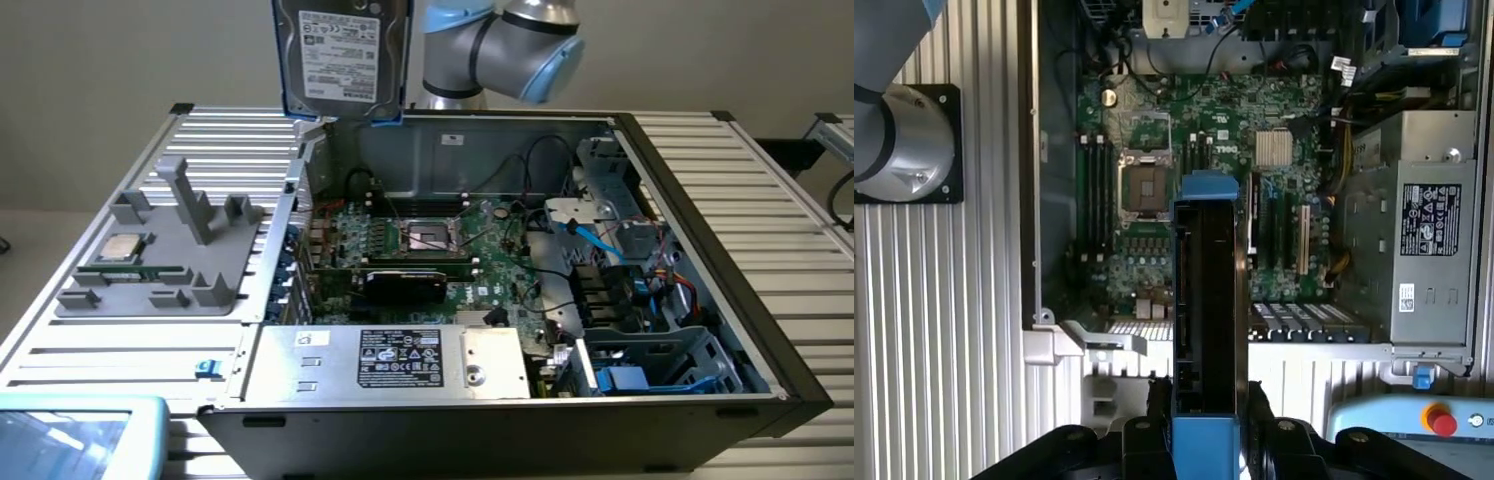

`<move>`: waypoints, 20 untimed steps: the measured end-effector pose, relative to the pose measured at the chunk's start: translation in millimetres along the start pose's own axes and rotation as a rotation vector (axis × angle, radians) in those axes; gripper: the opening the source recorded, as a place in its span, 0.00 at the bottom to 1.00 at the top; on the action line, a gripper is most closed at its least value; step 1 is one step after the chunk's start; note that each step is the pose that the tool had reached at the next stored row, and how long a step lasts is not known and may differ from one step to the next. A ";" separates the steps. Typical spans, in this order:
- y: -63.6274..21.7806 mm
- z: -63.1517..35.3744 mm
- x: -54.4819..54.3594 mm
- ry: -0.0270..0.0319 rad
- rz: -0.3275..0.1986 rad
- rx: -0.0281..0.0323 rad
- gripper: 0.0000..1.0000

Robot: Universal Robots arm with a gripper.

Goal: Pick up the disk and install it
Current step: 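Pick up the disk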

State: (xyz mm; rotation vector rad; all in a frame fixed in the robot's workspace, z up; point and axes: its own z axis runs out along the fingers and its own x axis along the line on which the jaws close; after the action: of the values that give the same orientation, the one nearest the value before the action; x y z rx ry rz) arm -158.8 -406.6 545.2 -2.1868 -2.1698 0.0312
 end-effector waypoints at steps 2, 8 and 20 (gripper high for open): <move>6.2 -1.9 -4.8 -0.0001 0.000 0.0032 0.37; 25.4 -6.3 -19.9 0.0000 0.000 0.0139 0.37; 59.0 -13.7 -47.3 -0.0002 0.001 0.0269 0.37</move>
State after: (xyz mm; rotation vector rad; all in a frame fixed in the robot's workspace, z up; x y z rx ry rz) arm -99.5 -454.6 554.2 -2.1734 -2.1558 0.0603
